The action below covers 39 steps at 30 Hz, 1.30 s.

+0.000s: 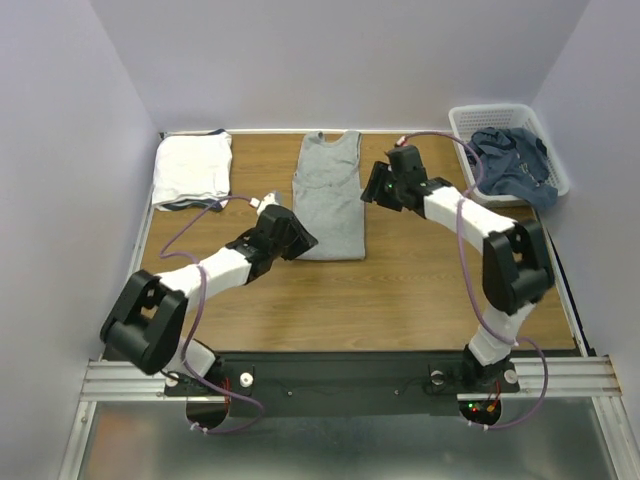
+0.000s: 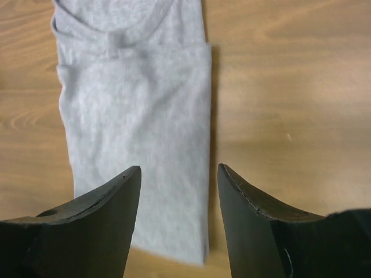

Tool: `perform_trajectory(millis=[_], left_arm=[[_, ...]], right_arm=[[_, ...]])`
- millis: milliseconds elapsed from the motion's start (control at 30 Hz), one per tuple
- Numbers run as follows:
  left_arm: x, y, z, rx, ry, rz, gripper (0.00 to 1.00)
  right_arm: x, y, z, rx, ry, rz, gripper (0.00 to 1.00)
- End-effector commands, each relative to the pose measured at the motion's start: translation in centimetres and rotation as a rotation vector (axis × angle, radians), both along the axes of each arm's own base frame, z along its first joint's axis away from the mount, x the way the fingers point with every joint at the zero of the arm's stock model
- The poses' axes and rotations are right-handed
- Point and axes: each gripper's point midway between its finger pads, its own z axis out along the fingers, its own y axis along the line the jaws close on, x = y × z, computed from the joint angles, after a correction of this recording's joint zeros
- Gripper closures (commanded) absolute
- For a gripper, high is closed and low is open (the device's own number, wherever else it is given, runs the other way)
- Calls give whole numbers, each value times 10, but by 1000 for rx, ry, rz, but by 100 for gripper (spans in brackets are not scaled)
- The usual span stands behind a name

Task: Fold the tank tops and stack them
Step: Fold the tank top

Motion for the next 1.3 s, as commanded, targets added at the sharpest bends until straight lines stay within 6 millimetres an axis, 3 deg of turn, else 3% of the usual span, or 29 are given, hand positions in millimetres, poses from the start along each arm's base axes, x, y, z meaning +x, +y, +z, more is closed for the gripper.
perform_trajectory(millis=[0,67,100,133,267,500,800,1267], left_arm=[[-7,28,23,62,-65,66,53],[-15,38,14,101,-51,74,46],[-17,41,10,109,-41,72,45],[-24,42,-1,120,-11,58,45],[-39,41,-23,101,25,23,44],[-31,38,-33,40,7,-37,43],[-15,50,-25,-18,-56,-22,44],[-7,60,-59,-29,20,18,50]], right_arm=[[-60,-14,-8,-1,27,13,38],[-84,-9,-10,41,35,31,38],[-93,-10,-24,37,66,28,38],[-117,-7,-36,59,109,62,38],[-146,-2,-51,130,159,64,38],[-152,10,-61,215,177,76,37],[-145,18,-54,312,136,36,36],[-140,24,-84,408,194,-66,45]])
